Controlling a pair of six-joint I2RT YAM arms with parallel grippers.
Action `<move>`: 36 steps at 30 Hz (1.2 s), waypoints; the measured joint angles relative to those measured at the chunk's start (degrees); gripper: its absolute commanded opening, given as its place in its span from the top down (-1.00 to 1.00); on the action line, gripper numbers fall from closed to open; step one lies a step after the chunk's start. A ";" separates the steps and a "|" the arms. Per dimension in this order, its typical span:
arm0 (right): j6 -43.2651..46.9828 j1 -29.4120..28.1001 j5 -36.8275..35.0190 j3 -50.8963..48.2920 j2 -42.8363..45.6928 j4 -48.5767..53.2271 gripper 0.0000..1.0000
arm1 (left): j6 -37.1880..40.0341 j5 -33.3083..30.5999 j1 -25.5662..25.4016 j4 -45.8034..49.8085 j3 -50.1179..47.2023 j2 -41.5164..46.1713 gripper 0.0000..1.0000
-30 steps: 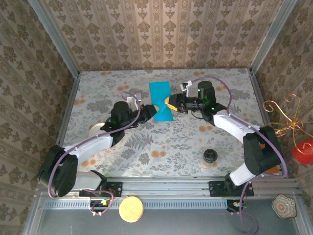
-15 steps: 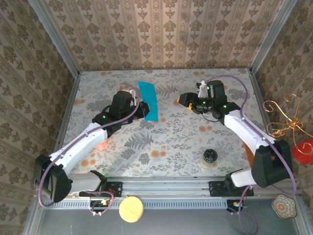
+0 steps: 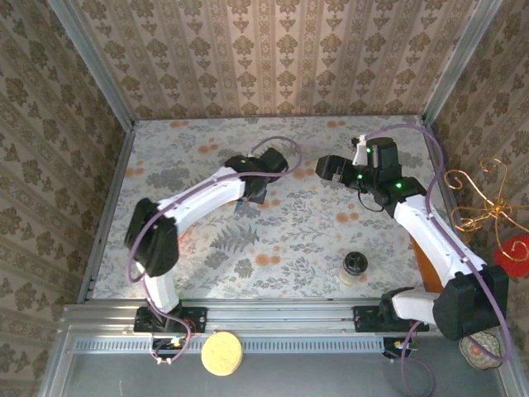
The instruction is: Fold a paper plane with a square sheet of paper (pick it up from the middle)
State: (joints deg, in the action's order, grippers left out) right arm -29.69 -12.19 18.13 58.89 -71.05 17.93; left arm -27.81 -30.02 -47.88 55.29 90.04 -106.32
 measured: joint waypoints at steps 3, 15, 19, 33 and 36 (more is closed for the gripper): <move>0.52 0.22 -0.31 -0.17 0.96 0.11 -1.00 | -0.52 -0.42 -0.63 1.16 2.93 -5.44 0.79; 0.81 1.92 -2.80 -2.25 2.89 0.09 -1.00 | -6.99 17.55 1.29 -11.80 -5.60 -8.04 -0.03; 0.81 2.08 -2.60 -2.38 2.75 -0.09 -0.98 | -9.22 26.45 5.31 -19.30 -14.82 0.02 -0.17; -0.68 -16.41 -0.98 1.20 -15.47 -3.63 -0.41 | -17.16 37.55 26.08 -36.15 -44.41 32.76 -0.63; -2.49 -22.45 -1.03 4.96 -23.19 -4.66 -0.13 | -17.99 38.75 29.83 -35.85 -48.68 36.72 -0.65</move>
State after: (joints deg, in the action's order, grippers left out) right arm -32.18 -34.63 17.10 63.86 -94.24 13.28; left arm -45.80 8.73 -18.04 19.44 41.36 -69.60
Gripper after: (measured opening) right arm 0.632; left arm 0.818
